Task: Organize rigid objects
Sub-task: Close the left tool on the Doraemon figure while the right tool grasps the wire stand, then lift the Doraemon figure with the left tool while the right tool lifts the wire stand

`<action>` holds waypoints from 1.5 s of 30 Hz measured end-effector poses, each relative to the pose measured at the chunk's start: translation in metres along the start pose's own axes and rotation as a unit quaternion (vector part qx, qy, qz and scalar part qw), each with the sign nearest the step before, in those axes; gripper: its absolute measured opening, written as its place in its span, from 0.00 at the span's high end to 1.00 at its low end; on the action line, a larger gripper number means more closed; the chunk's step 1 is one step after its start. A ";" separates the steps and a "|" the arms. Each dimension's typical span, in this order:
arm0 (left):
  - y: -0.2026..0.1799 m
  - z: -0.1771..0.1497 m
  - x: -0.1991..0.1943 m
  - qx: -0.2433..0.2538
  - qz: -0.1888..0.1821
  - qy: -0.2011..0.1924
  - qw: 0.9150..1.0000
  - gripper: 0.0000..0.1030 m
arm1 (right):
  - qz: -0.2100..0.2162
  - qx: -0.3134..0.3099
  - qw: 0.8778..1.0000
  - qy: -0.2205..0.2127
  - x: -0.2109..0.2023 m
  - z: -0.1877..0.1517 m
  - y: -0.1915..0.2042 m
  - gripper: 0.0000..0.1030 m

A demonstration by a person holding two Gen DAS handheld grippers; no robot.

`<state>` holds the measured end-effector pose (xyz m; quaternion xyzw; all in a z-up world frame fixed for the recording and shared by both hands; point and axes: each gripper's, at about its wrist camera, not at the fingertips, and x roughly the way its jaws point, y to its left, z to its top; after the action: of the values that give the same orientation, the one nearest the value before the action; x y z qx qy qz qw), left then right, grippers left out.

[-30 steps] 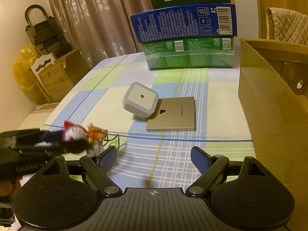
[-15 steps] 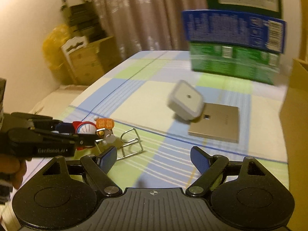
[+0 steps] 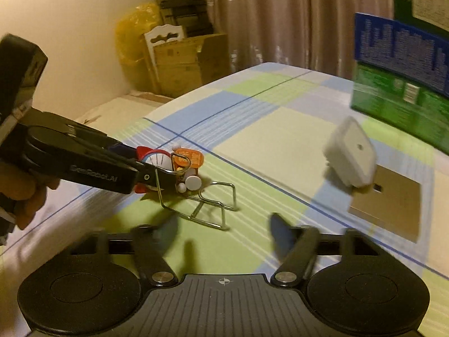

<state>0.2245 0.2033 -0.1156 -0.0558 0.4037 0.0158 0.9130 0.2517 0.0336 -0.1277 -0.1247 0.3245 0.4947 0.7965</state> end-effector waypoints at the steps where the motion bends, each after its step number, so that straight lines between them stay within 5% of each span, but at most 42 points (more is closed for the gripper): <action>1: 0.001 -0.001 -0.001 -0.001 -0.007 0.000 1.000 0.62 | 0.001 0.001 1.000 -0.004 0.003 -0.001 0.000 0.50; 3: 0.001 -0.001 -0.001 0.000 -0.010 0.000 1.000 0.62 | 0.011 0.003 1.000 -0.012 0.010 0.000 -0.002 0.59; 5: 0.001 -0.001 -0.001 0.003 -0.015 -0.002 1.000 0.62 | 0.015 -0.007 1.000 -0.006 0.018 0.000 0.000 0.86; 7: 0.000 -0.001 -0.001 0.005 -0.012 -0.005 1.000 0.62 | 0.001 -0.024 1.000 0.008 0.023 0.000 0.003 1.00; 20: -0.038 -0.006 0.002 0.103 -0.090 -0.011 0.990 0.61 | -0.062 0.017 0.997 0.051 -0.016 -0.017 -0.032 1.00; 35: -0.058 -0.007 0.022 0.116 -0.077 -0.002 0.990 0.59 | -0.107 0.100 0.988 0.051 -0.064 -0.038 -0.063 1.00; 37: -0.058 -0.006 0.024 0.108 -0.075 -0.003 0.991 0.59 | -0.108 0.115 0.986 0.049 -0.068 -0.039 -0.059 0.90; 39: -0.058 -0.005 0.025 0.097 -0.073 0.000 0.993 0.59 | -0.111 0.123 0.985 0.044 -0.074 -0.039 -0.053 0.65; 40: -0.058 -0.004 0.025 0.089 -0.072 0.002 0.993 0.59 | -0.109 0.126 0.985 0.038 -0.077 -0.039 -0.051 0.42; 41: -0.057 -0.003 0.026 0.082 -0.072 0.003 0.994 0.59 | -0.108 0.128 0.986 0.031 -0.079 -0.039 -0.048 0.28; 45: -0.056 -0.003 0.026 0.074 -0.071 0.002 0.995 0.59 | -0.106 0.138 0.985 0.009 -0.084 -0.035 -0.042 0.28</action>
<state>0.2444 0.1469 -0.1320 -0.0173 0.4002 -0.0793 0.9128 0.2488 -0.0640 -0.1058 -0.0515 0.3821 0.3570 0.8508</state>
